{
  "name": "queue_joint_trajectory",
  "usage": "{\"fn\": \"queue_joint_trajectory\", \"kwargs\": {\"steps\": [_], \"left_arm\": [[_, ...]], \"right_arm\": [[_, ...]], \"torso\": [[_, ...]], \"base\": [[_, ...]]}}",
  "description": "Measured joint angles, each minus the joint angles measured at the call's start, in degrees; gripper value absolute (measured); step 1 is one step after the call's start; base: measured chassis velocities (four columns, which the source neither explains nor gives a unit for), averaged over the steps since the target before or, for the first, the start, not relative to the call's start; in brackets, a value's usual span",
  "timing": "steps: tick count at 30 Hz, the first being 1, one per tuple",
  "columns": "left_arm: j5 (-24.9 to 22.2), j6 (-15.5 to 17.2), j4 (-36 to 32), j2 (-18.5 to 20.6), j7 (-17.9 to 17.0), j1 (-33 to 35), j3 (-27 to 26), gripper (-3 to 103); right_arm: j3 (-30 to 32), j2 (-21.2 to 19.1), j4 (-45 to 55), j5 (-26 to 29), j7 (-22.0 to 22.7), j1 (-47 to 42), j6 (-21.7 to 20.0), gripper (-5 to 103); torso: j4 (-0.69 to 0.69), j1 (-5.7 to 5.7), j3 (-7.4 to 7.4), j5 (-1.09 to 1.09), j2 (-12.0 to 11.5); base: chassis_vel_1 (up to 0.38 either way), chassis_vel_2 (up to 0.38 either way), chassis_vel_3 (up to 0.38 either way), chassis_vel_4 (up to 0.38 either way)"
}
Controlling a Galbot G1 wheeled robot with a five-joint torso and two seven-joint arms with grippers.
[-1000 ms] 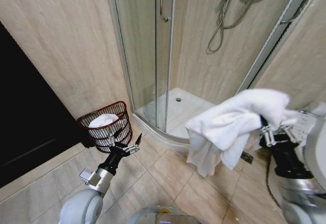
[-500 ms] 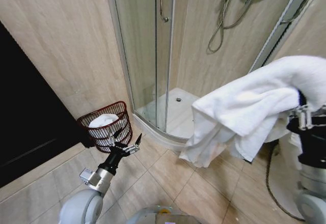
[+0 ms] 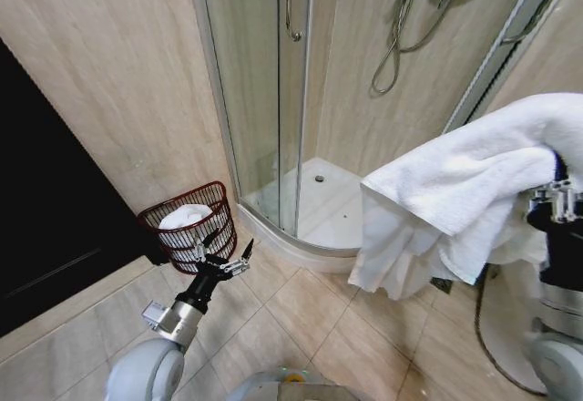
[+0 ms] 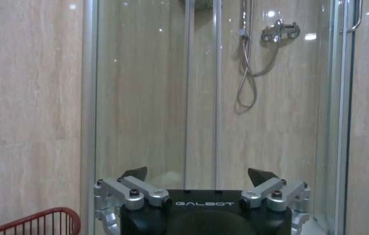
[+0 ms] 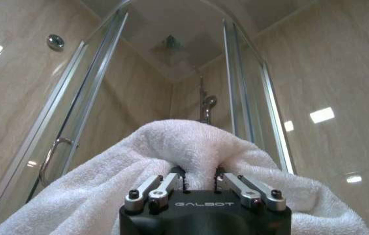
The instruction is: Discard the used towel into the hamper.
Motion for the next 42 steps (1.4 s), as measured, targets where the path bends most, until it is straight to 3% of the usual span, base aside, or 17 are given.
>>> {"fn": "queue_joint_trajectory", "kwargs": {"steps": [42], "left_arm": [[0.0, 0.0, 0.0, 0.0, 0.0, 0.0, 0.0, 100]], "right_arm": [[-0.7, -0.8, -0.2, -1.1, 0.7, 0.8, 1.8, 22]], "torso": [[0.0, 3.88, 6.47, 0.0, 10.4]], "base": [[0.0, 0.0, 0.0, 0.0]]}}
